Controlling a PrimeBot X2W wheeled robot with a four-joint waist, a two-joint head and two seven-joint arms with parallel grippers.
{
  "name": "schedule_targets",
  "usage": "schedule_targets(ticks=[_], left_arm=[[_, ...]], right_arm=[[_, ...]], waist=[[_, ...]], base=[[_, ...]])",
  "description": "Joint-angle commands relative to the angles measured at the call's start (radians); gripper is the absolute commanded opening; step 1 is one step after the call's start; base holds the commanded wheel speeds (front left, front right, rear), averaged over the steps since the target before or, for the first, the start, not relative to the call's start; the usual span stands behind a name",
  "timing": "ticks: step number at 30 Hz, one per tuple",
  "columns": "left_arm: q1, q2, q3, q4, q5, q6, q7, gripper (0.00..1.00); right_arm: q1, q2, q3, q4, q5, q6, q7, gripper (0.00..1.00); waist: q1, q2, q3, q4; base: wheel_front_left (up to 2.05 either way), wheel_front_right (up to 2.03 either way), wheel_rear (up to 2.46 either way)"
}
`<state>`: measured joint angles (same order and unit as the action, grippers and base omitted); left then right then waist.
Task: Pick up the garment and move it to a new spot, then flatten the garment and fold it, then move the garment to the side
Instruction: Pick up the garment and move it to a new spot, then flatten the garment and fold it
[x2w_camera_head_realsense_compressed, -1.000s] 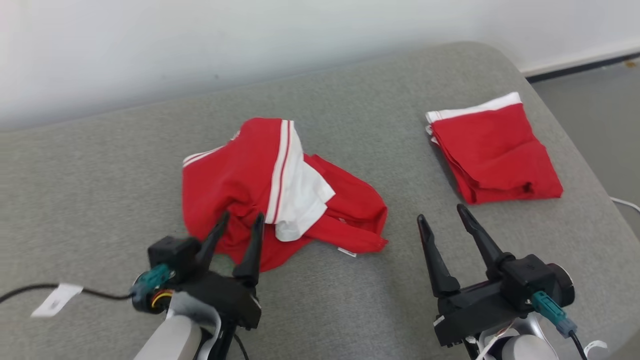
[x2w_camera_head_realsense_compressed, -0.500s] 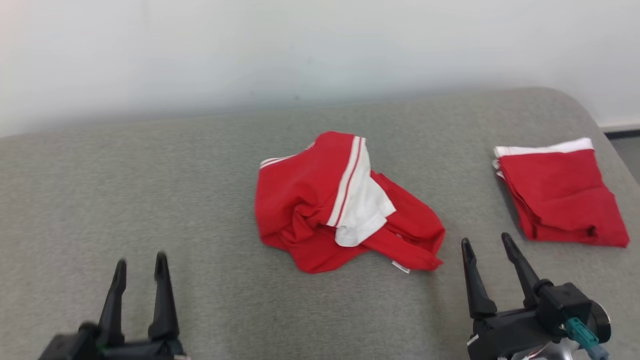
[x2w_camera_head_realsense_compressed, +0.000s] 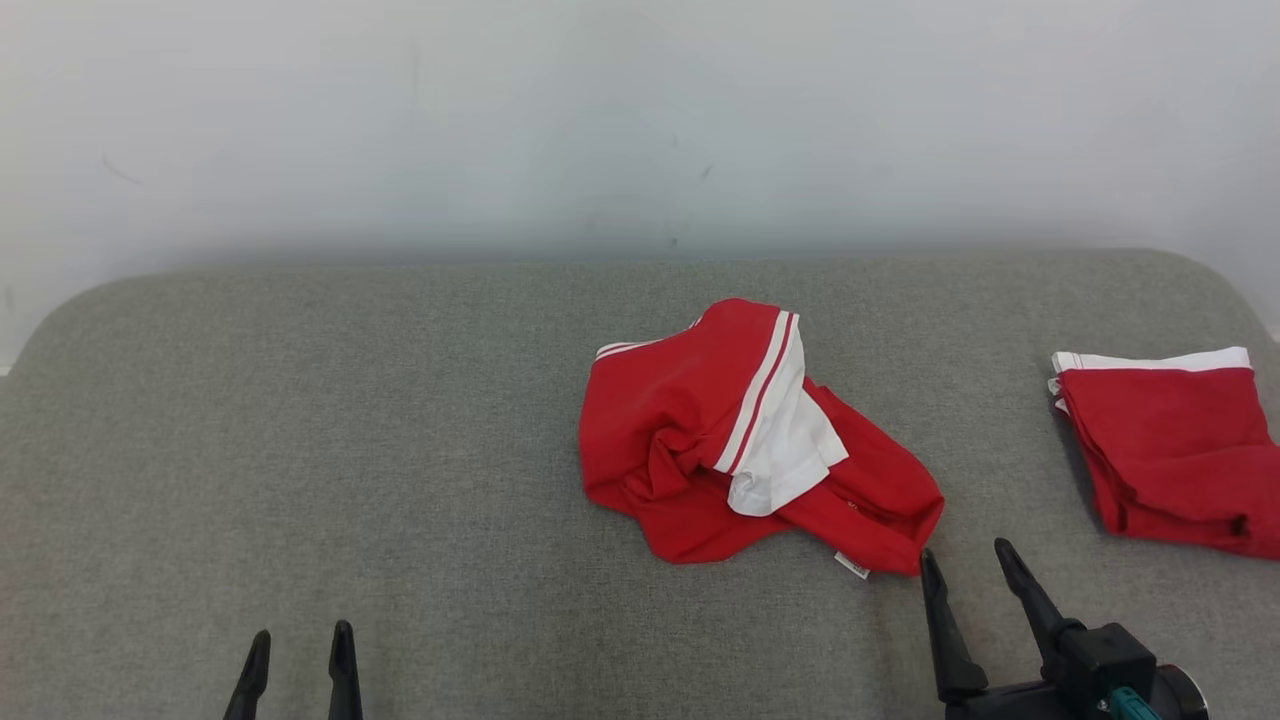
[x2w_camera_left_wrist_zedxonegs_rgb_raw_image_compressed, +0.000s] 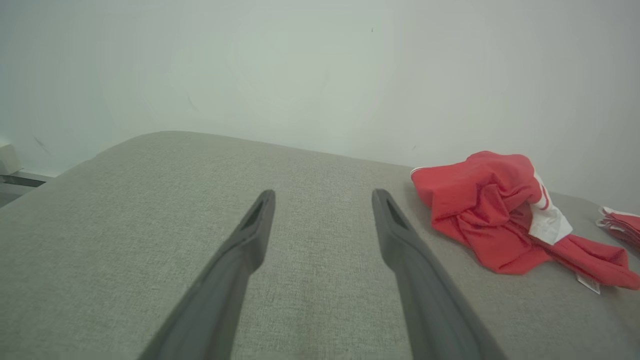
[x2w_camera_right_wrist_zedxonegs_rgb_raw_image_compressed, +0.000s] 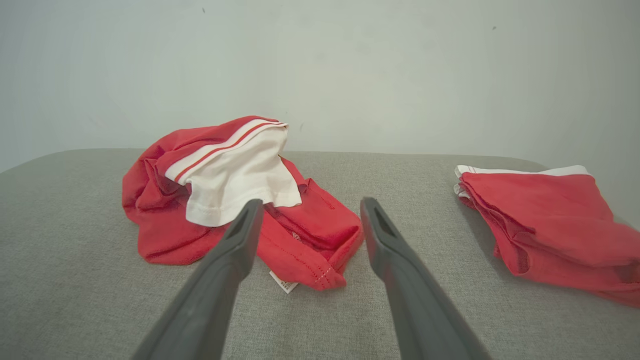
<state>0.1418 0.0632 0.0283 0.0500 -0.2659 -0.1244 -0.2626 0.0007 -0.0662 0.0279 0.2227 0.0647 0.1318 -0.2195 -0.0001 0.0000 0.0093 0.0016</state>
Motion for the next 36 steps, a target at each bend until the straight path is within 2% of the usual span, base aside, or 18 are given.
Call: schedule_targets(ticks=[1,7,28,36], left_arm=[[0.011,-0.003,-0.002,0.003,0.013,-0.005,-0.003,1.00],[0.009,0.003,-0.009,0.010,0.010,-0.005,-0.003,1.00],[-0.022,0.021,-0.002,0.012,-0.032,-0.005,-0.003,1.00],[-0.033,0.013,0.008,-0.008,-0.028,-0.005,-0.003,1.00]], right_arm=[[-0.002,-0.001,0.003,0.012,-0.003,-0.002,-0.005,1.00],[-0.027,-0.001,0.012,0.055,0.004,-0.002,-0.021,1.00],[-0.029,0.011,0.015,0.026,-0.004,-0.002,-0.003,1.00],[-0.041,0.013,0.026,0.022,-0.004,-0.002,-0.001,1.00]], waist=[[0.0001,0.0000,-0.004,-0.005],[0.0001,0.0000,-0.006,-0.016],[0.0001,0.0000,0.015,-0.027],[0.0001,0.0000,0.028,-0.063]], base=[[0.00,0.00,0.00],[0.00,0.00,0.00],[0.00,0.00,0.00],[0.00,0.00,0.00]])
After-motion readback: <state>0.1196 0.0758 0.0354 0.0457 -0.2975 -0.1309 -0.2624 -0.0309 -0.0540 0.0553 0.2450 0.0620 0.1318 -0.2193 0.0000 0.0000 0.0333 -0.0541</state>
